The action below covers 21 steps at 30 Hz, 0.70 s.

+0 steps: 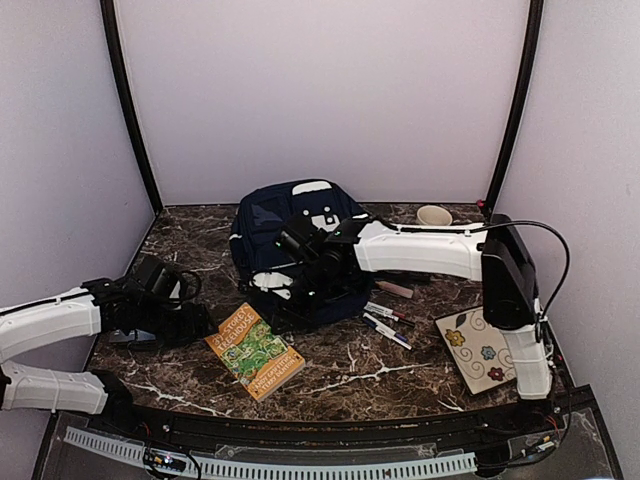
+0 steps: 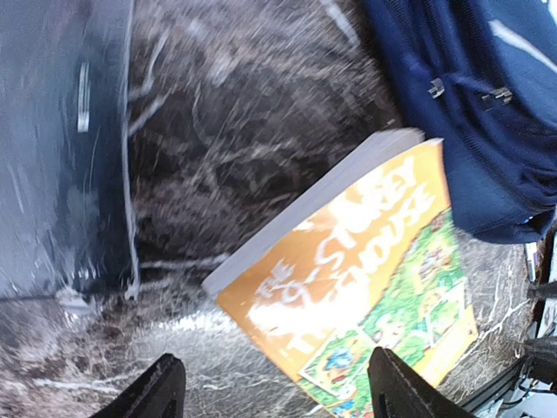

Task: Pack the student bag
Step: Pick up the book at the center of the board.

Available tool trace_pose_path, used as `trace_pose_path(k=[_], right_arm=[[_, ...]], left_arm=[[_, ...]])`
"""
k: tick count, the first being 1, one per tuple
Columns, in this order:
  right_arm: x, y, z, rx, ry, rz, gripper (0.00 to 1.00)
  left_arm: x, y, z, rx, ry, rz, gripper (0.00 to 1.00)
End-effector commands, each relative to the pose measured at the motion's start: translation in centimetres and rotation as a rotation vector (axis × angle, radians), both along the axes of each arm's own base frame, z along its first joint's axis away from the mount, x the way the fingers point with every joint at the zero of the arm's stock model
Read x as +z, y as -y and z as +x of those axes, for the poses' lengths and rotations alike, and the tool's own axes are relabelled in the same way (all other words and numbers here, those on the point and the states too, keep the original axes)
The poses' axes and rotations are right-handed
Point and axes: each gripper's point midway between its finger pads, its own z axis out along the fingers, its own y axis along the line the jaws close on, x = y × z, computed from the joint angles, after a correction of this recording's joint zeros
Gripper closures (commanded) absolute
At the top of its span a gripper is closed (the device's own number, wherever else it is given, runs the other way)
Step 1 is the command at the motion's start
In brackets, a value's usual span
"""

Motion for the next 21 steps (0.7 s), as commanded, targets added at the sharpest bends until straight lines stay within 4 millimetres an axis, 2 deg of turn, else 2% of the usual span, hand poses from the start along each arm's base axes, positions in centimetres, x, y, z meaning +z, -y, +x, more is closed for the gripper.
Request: trace_pose_path(k=[1,4,10,15,21], right_arm=[[-3.6,-1.6,2.1,-0.203,-0.038,-0.038,0.67],[-5.2,-1.3,3.1,-0.255,-0.006,-0.062,0.65],[-8.4,-0.9,2.9,-0.295,-0.089,-0.113,0.68],[-11.6,0.0,2.5,-0.324,-0.242,-0.140,0.83],[-15.5,2.6,2.5,-0.377,-0.378,-0.199,1.00]], left_arm=[[-1.1,0.8,-0.8,0.083,-0.033,-0.126,0.25],[-2.0,1.1,-1.2,0.093,-0.044,-0.168,0.25],[-3.8,0.9,-1.8,0.126,-0.070,-0.194,0.25],[-5.0,1.3,-2.0,0.152,-0.100,-0.231,0.25],[-5.9,1.6,-2.1,0.181,-0.112,-0.247,0.25]])
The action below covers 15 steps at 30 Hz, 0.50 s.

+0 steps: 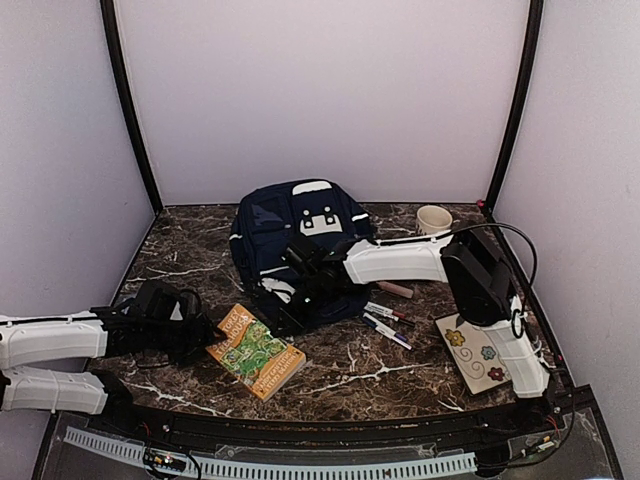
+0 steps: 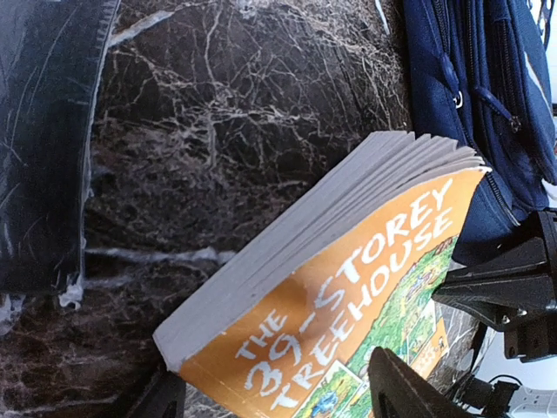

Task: Pack the student bag
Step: Pick up the book at the center of the board.

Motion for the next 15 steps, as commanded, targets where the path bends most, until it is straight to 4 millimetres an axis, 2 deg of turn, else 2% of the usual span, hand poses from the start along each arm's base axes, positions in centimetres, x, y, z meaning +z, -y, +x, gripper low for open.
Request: trace_pose_path(k=[1,4,7,9,11,15], right_arm=[[-8.6,4.5,-0.6,-0.073,-0.150,-0.184,1.00],[-10.4,5.9,-0.7,-0.103,-0.174,-0.228,1.00],[-12.2,6.9,-1.2,-0.111,-0.197,-0.276,1.00],[-13.2,7.3,-1.5,-0.112,-0.215,-0.304,1.00],[-13.9,7.6,-1.8,-0.111,-0.232,-0.317,1.00],[-14.3,7.5,-2.0,-0.105,-0.254,-0.320,1.00]], left_arm=[[-1.8,0.0,-0.9,0.025,-0.059,-0.003,0.25],[-1.8,0.5,-0.7,0.024,-0.055,-0.006,0.24],[-1.0,1.2,0.2,0.018,-0.010,-0.022,0.24],[-0.2,1.9,1.2,0.014,0.030,-0.044,0.24],[0.8,3.3,1.6,-0.034,0.073,-0.059,0.24],[3.4,5.3,3.4,-0.062,0.193,-0.119,0.24]])
